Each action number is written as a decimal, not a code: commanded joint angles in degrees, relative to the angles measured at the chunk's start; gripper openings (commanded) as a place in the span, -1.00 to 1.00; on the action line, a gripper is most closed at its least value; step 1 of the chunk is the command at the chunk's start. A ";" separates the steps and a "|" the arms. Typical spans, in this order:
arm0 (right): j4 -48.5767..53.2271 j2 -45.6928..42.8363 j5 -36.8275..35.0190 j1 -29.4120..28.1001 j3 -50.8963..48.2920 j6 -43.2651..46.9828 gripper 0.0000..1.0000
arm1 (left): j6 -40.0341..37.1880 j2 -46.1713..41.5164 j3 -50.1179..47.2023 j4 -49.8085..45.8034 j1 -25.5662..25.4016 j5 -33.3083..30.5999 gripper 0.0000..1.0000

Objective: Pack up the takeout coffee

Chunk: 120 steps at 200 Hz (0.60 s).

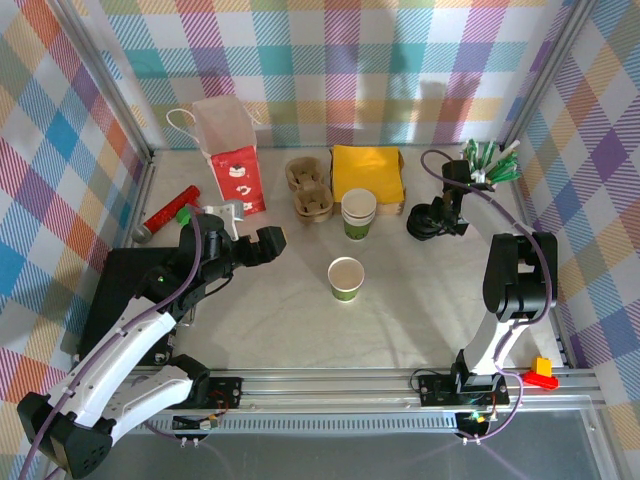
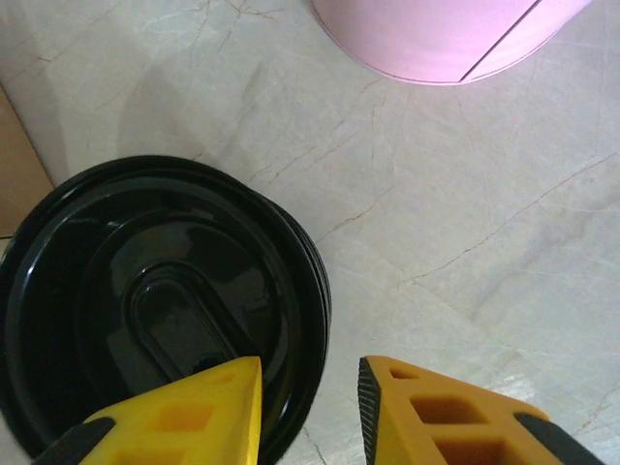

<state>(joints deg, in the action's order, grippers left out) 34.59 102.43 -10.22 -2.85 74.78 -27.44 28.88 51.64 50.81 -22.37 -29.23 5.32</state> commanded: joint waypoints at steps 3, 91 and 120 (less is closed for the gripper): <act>0.75 1.16 -1.36 -0.31 1.85 0.96 -0.32 | -0.41 -0.65 -0.62 0.03 -0.74 0.30 0.95; -3.11 2.16 -1.56 -0.33 2.10 3.80 -0.35 | -0.41 -0.68 -0.89 0.21 -0.73 0.30 0.95; -3.72 2.68 -1.83 -0.32 2.51 4.81 -0.38 | -0.52 -0.47 -0.77 0.22 -0.76 0.35 0.95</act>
<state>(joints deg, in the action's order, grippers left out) 32.25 104.44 -11.53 -2.85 75.88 -24.45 28.88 51.64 50.28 -22.37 -29.23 5.32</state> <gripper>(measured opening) 0.316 0.973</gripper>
